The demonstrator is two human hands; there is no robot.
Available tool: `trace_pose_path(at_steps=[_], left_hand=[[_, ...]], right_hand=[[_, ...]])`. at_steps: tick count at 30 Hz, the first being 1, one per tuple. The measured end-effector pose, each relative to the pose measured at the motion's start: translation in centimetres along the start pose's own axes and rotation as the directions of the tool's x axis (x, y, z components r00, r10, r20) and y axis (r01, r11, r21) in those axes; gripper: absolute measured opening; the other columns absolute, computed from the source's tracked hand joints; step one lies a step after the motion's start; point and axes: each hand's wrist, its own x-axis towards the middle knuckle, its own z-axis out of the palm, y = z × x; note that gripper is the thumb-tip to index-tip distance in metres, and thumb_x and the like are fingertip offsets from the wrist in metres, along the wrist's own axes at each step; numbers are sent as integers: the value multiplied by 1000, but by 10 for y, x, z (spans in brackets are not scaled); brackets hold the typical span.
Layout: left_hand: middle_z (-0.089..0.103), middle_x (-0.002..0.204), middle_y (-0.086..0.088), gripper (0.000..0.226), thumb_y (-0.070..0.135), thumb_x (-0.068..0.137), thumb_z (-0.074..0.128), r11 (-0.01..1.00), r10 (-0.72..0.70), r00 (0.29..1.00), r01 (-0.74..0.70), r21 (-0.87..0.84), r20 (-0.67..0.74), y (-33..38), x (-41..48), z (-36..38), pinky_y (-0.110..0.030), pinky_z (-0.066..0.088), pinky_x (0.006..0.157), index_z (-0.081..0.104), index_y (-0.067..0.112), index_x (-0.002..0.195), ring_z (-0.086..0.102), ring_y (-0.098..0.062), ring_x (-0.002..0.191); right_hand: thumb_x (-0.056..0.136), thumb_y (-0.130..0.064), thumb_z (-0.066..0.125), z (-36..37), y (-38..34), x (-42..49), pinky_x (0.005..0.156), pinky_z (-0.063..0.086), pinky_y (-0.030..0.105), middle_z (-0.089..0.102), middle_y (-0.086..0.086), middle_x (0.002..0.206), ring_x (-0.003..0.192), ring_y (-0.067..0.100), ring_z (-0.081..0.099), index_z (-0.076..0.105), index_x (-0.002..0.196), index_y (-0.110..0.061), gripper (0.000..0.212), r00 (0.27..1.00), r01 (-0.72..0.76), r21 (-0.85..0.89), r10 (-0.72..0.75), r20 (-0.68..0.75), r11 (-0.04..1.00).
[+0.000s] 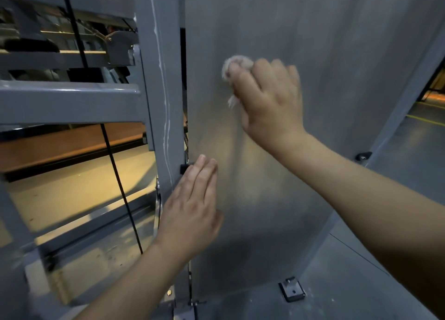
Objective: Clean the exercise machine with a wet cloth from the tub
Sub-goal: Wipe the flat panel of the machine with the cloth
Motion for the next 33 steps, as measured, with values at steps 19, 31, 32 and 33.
trace_pose_path(at_steps=[19,31,32,33], left_hand=[[34,159,-24,68,2,83,48,994,99,980,-90,62,-175,-3,-3,19,-48,22,126,38,-13,148,24,-38,153],[29,162,-26,61,1,92,37,988,136,966,-117,96,-221,-3,-5,28,-48,13,128,30,-14,151,19,-40,154],[28,162,-26,62,1,91,37,988,138,967,-119,100,-215,-3,-5,28,-48,11,128,29,-14,151,18,-40,154],[28,162,-26,64,-1,90,39,988,136,967,-117,97,-216,-3,-5,28,-48,10,128,28,-14,152,17,-40,154]], right_hand=[[95,-14,59,5,-58,-233,65,31,39,61,4,91,75,27,53,70,100,-24,16,821,331,322,-439,365,887],[93,-8,63,13,-74,-243,61,31,39,59,6,88,70,28,51,69,102,-20,16,911,186,313,-282,300,931],[94,-8,62,11,-75,-259,62,31,39,57,5,87,72,27,51,69,101,-21,16,855,258,339,-377,357,905],[94,-10,61,9,-71,-266,63,32,39,56,4,86,73,27,51,68,99,-22,15,805,308,358,-442,395,881]])
